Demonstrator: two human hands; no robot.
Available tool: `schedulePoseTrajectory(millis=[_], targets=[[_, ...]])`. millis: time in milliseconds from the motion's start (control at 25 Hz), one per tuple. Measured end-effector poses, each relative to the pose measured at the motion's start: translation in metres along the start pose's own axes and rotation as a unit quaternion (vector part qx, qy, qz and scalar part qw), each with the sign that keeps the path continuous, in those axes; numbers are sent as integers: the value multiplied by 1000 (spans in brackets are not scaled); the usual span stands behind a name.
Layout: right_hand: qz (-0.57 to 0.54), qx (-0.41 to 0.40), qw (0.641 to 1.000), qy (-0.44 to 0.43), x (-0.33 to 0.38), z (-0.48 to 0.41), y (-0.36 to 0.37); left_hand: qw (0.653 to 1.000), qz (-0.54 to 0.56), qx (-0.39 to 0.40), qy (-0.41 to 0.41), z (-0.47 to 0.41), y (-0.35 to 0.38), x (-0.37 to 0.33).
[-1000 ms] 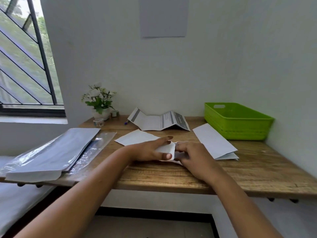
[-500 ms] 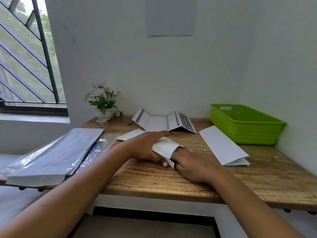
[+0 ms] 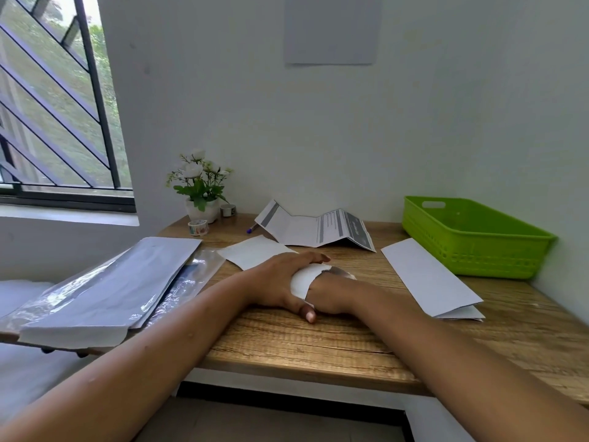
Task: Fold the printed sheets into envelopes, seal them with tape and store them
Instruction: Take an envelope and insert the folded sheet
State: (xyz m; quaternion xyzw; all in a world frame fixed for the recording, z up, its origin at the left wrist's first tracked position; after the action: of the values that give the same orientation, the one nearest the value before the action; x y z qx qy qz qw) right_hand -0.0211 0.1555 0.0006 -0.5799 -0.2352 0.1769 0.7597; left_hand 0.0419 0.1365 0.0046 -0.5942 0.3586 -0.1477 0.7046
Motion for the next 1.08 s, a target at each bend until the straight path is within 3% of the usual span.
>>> schedulePoseTrajectory(millis=[200, 320, 520, 680, 840, 920, 1000, 1080], targets=[[-15, -54, 997, -51, 12, -1, -9, 995, -66, -71, 22, 2, -6, 2], [-26, -26, 997, -67, 17, 7, -9, 992, -97, -73, 14, 4, -8, 2], [-2, -28, 999, -44, 20, 16, -13, 993, -93, -76, 12, 6, -8, 2], [36, 7, 999, 24, 5, 47, -18, 993, -75, -87, 30, 10, -10, -8], [71, -43, 993, 78, -29, 55, 7, 933, -253, -233, 105, 17, -18, -39], [57, -56, 992, 95, -39, 55, 15, 909, -306, -259, 110, 19, -20, -44], [4, -68, 996, 59, -28, 55, 8, 927, -282, -224, 101, 17, -19, -39], [-16, -51, 998, 18, -7, 56, -2, 971, -181, -141, 65, 11, -14, -26]])
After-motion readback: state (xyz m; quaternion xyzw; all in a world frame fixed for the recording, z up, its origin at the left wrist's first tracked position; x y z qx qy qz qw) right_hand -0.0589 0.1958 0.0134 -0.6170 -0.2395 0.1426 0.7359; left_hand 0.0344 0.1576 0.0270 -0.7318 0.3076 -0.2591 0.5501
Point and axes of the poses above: each hand's wrist, its own z-axis away from the middle knuckle, its own y-axis out of the palm, x = y × z, the point moved 7 cm from there along -z, towards the middle knuckle, and after that the axes turned 11 degrees about x, right-handed, at the moved point
